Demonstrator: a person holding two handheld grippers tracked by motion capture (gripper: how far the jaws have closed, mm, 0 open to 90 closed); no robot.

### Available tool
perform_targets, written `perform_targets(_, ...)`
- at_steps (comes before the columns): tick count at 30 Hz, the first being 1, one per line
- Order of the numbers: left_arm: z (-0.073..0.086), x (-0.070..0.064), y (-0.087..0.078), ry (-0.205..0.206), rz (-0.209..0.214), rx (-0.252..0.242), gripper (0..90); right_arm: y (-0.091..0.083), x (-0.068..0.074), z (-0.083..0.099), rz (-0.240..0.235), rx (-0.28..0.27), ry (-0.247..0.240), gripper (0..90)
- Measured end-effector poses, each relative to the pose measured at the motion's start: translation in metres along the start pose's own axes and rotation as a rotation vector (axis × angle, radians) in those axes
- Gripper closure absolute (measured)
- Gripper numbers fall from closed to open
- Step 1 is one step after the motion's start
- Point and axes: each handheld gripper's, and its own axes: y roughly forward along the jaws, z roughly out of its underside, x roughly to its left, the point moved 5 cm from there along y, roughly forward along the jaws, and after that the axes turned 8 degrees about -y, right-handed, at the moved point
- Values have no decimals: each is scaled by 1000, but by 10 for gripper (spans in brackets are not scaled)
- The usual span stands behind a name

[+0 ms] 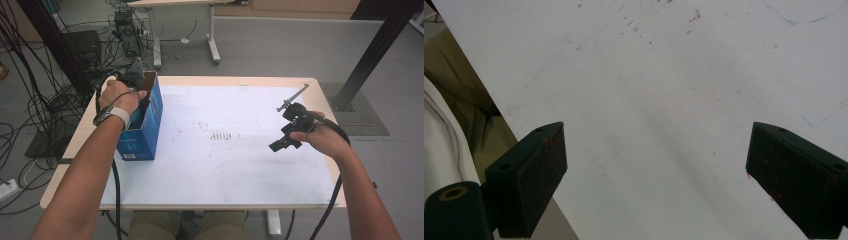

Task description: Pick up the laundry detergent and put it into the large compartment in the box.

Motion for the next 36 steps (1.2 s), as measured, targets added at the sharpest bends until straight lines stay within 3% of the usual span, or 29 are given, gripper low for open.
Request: perform_targets(36, 2, -1, 1, 12, -5, -10, 373, -3, 3, 0, 6, -5, 4, 94)
